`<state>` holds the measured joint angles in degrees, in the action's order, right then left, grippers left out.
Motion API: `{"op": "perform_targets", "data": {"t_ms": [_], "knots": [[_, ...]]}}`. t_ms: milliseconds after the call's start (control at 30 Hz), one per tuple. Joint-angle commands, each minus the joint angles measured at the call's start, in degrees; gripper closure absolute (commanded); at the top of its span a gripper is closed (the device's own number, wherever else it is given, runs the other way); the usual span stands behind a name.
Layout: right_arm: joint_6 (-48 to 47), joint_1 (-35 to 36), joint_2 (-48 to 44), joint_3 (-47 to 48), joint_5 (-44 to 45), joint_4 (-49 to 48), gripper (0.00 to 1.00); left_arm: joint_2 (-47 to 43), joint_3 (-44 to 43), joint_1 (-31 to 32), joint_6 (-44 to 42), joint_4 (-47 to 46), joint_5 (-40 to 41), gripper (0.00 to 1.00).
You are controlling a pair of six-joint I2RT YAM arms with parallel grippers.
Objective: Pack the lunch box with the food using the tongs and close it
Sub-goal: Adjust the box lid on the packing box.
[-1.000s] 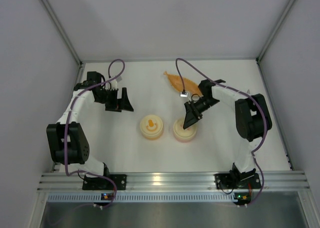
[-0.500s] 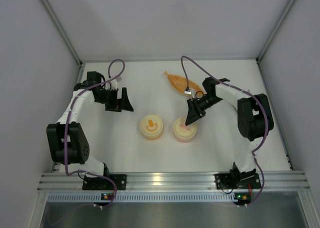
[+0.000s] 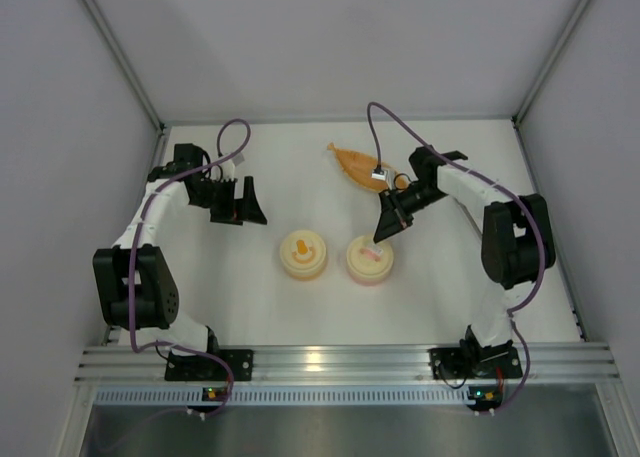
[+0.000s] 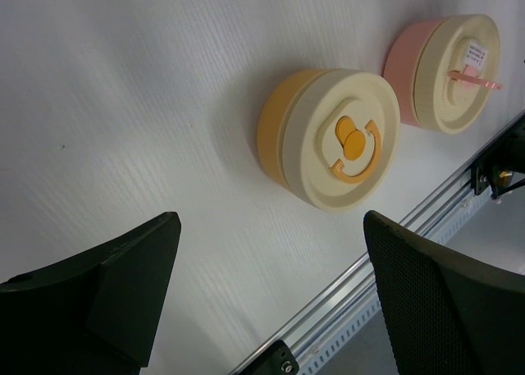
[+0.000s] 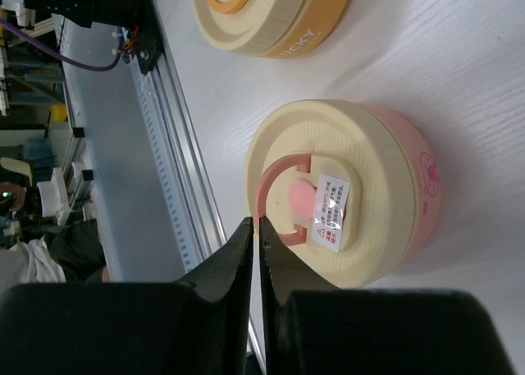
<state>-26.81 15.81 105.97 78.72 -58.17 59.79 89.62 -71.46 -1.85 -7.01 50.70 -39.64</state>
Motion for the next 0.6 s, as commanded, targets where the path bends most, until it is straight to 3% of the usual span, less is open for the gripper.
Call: {"op": "perform_targets", "data": {"t_ms": [0, 100, 567], "knots": [[-2.89, 0.00, -1.04, -0.05, -4.22, 1.55, 0.96, -0.33, -1.93, -0.44, -0.91, 0.37, -1.58, 0.02], [-3.25, 0.53, -0.16, -1.63, -5.19, 1.30, 1.00, -0.24, -2.01, -0.44, -0.91, 0.37, -1.76, 0.02], [-5.98, 3.34, 5.21, -3.66, -9.06, 1.30, 1.00, 0.81, -1.84, -0.44, -1.17, 0.28, -2.02, 0.02]]}}
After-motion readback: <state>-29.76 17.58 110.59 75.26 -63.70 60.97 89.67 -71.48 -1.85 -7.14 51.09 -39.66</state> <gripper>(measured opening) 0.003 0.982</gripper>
